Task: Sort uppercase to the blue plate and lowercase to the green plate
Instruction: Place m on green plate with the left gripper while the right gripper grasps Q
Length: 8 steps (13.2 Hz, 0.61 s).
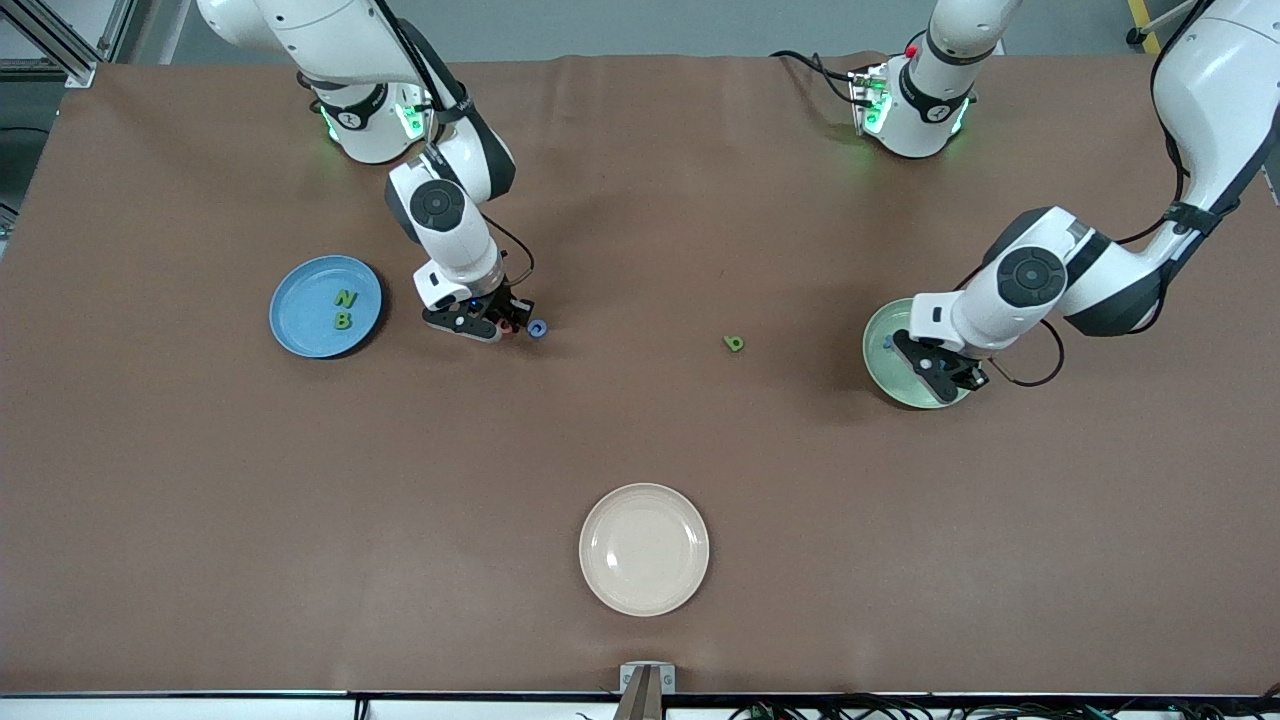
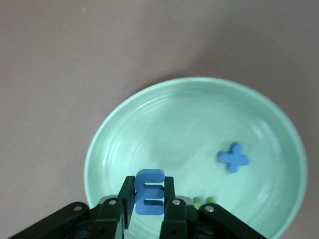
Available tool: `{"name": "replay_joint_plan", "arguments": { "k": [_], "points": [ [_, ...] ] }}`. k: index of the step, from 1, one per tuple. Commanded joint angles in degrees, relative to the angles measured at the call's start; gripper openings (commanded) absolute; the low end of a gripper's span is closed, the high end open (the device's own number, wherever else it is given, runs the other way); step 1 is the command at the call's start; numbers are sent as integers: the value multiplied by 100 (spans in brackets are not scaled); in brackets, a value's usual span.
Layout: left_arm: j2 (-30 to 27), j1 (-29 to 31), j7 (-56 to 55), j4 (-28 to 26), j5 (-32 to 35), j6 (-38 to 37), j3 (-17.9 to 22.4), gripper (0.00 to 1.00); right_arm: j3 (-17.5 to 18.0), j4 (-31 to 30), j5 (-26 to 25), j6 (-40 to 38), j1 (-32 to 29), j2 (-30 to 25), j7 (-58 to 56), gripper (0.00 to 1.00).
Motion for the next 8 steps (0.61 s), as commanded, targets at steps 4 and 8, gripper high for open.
{"name": "replay_joint_plan", "arguments": {
  "k": [4, 8],
  "points": [
    [89, -38, 142, 17, 253, 206, 288, 4, -84, -37, -85, -512, -576, -153, -676, 0],
    [106, -46, 133, -53, 288, 206, 359, 6, -84, -205, -93, -1661, -1551, -1101, -2135, 0]
  ]
}}
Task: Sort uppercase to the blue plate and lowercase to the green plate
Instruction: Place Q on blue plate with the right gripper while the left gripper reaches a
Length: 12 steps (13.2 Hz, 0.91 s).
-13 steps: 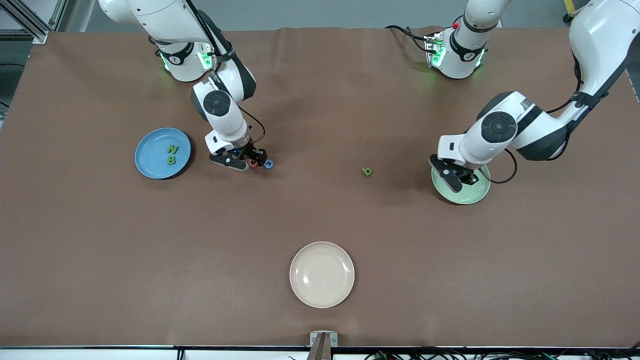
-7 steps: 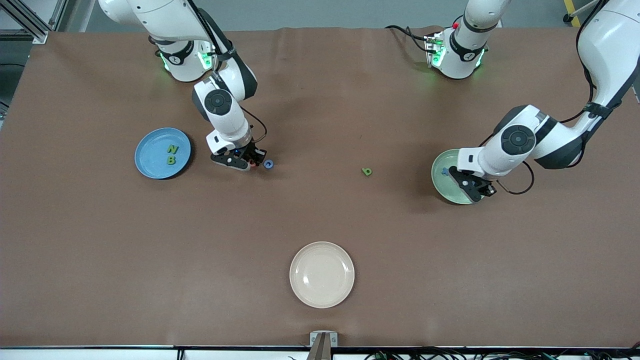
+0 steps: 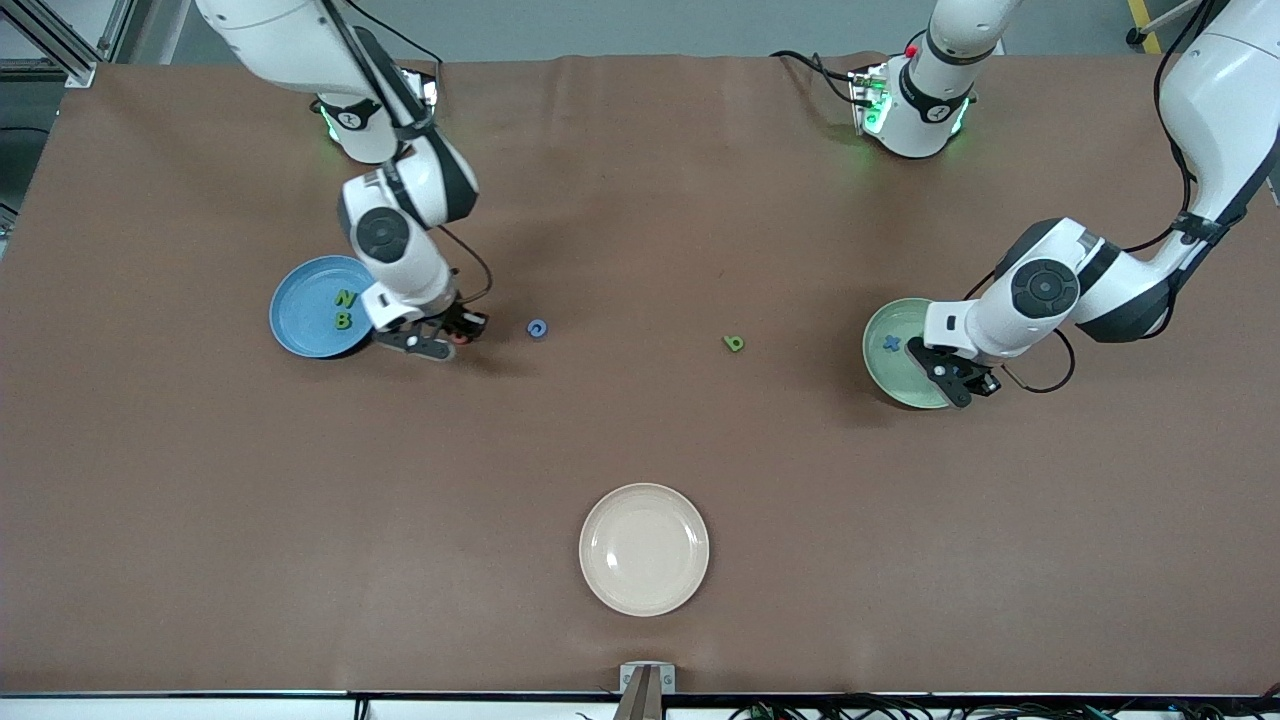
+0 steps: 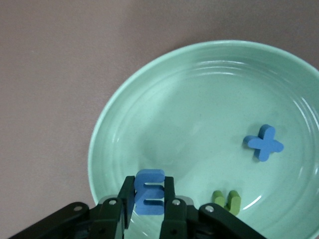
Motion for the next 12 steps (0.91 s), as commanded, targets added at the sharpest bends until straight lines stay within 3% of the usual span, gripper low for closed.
{"name": "replay_joint_plan", "arguments": {
  "k": [1, 4, 5, 6, 8, 11, 12],
  "points": [
    [45, -22, 32, -33, 136, 67, 47, 6, 73, -227, -92, -1097, -735, -1035, -1008, 0],
    [54, -22, 32, -33, 136, 67, 100, 9, 73, -236, -92, -1978, -1465, -1678, -2239, 0],
    [37, -13, 6, -33, 136, 67, 100, 14, 73, -314, -92, -2076, -1694, -1784, -2565, 0],
    [2, -13, -21, -24, 136, 67, 100, 25, 73, -454, -127, -2034, -1966, -1854, -2916, 0],
    [-51, -4, -4, -33, 136, 59, 30, 56, 73, -665, -293, -1894, -2467, -1890, -3532, 0],
    [-182, 40, 14, -33, 118, -107, -364, 86, 73, -1087, -724, -982, -2986, -1838, -3876, 1],
    [-183, 92, -12, -15, 110, -300, -583, 100, 73, -1123, -751, -778, -3136, -1768, -4008, 2]
  ]
}}
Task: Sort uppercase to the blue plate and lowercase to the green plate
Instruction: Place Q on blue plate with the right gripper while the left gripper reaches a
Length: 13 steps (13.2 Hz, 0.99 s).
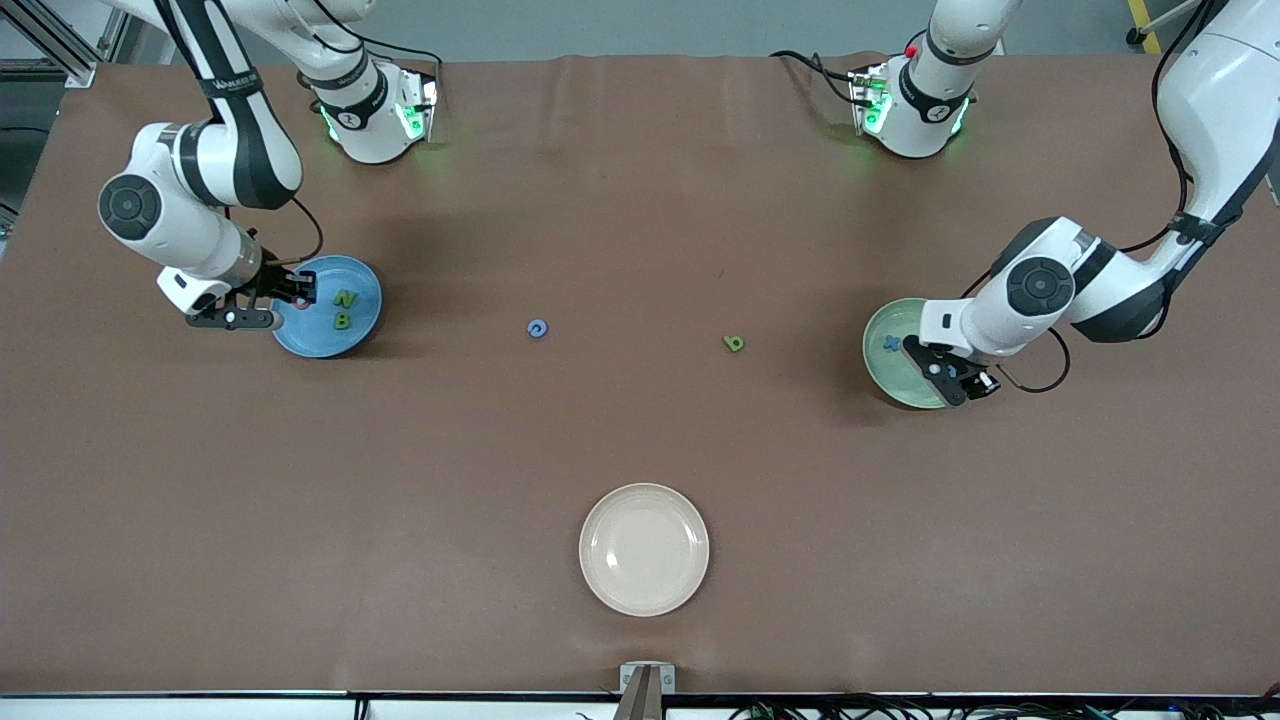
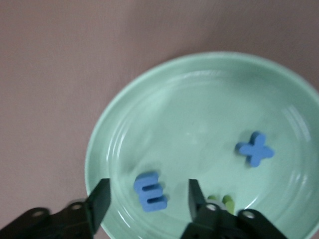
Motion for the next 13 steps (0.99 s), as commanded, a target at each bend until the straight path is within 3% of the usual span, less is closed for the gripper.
{"name": "replay_joint_plan", "arguments": {
  "k": [1, 2, 3, 4, 8, 11, 13],
  "points": [
    [-222, 192, -56, 11, 40, -672, -721, 100, 97, -199, -174, 520, -437, 85, -361, 5],
    [-223, 211, -65, 107, -38, -1137, -1003, 100, 97, -199, -174, 600, -491, 165, -371, 30],
    [-214, 202, -108, 239, -274, -1377, -1180, 100, 97, -199, -174, 627, -509, 183, -362, 89],
    [-214, 176, -422, 275, -503, -1440, -1304, 100, 105, -251, -174, 619, -509, 174, -336, 100],
    [-170, -788, -3071, 678, -1189, -1441, -1332, 100, 140, -348, -112, 566, -116, 130, 573, 100],
    [-82, -1763, -5052, 1083, -1575, -1179, -938, 100, 149, -261, -103, 557, 1402, 130, 3389, 100],
    [-82, -2422, -5949, 1250, -1822, -793, -542, 100, 158, 19, 140, 574, 2099, 200, 4432, 100]
  ]
}}
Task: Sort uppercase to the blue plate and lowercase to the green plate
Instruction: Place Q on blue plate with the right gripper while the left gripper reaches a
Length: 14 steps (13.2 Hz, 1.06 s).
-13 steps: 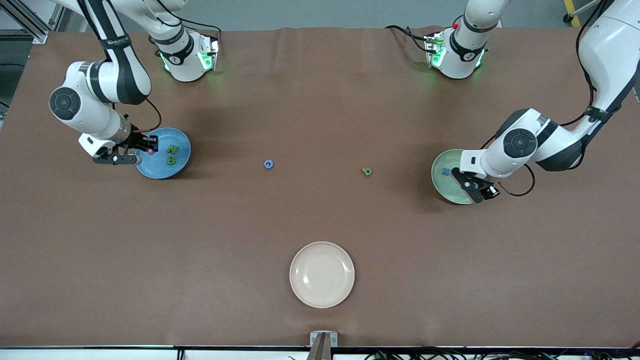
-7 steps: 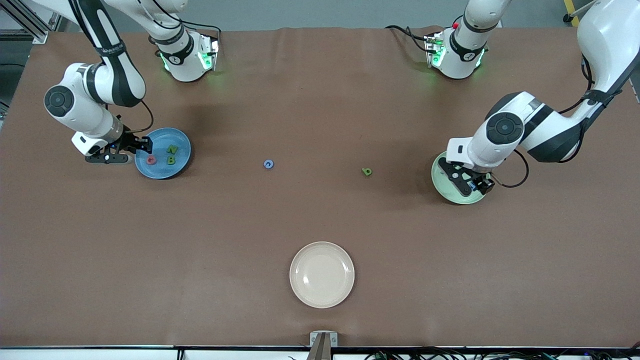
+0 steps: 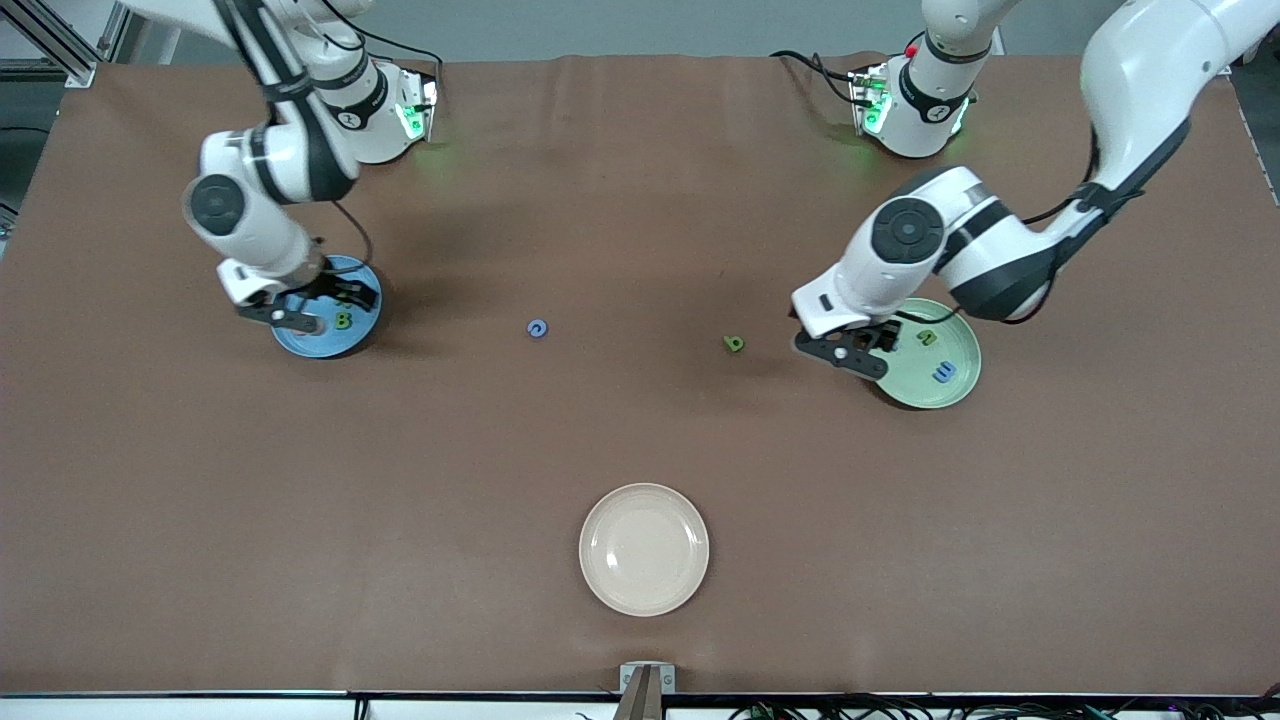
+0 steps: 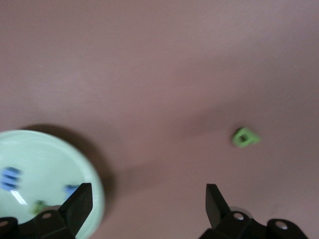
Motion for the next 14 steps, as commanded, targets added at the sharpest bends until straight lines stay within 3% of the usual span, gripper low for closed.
{"name": "replay_joint_plan", "arguments": {
  "k": [1, 3, 4, 6, 9, 11, 14],
  "points": [
    [-14, -709, -1085, 273, -343, 529, 510, 100, -32, 288, 601, -3, 843, 15, 1073, 100],
    [-14, -1097, -2427, 274, -397, 1030, 861, 100, -41, 508, 1612, 180, 1547, 182, 1510, 100],
    [4, -1307, -2826, 265, -388, 1338, 1098, 100, -50, 640, 1756, 408, 1889, 383, 1975, 100],
    [-5, -2017, -2953, 274, -318, 1639, 1738, 100, -50, 999, 1740, 787, 2356, 953, 2723, 100],
    [-5, -2731, -3206, 274, -300, 1911, 2373, 100, -94, 1755, 1731, 876, 2823, 1824, 3297, 99],
    [-5, -2978, -3322, 248, -292, 1930, 2585, 96, -111, 2029, 1582, 868, 2990, 2185, 3333, 95],
    [13, -3049, -3331, 186, -292, 1930, 2629, 84, -269, 2039, 897, 815, 2991, 2353, 3333, 90]
  ]
}}
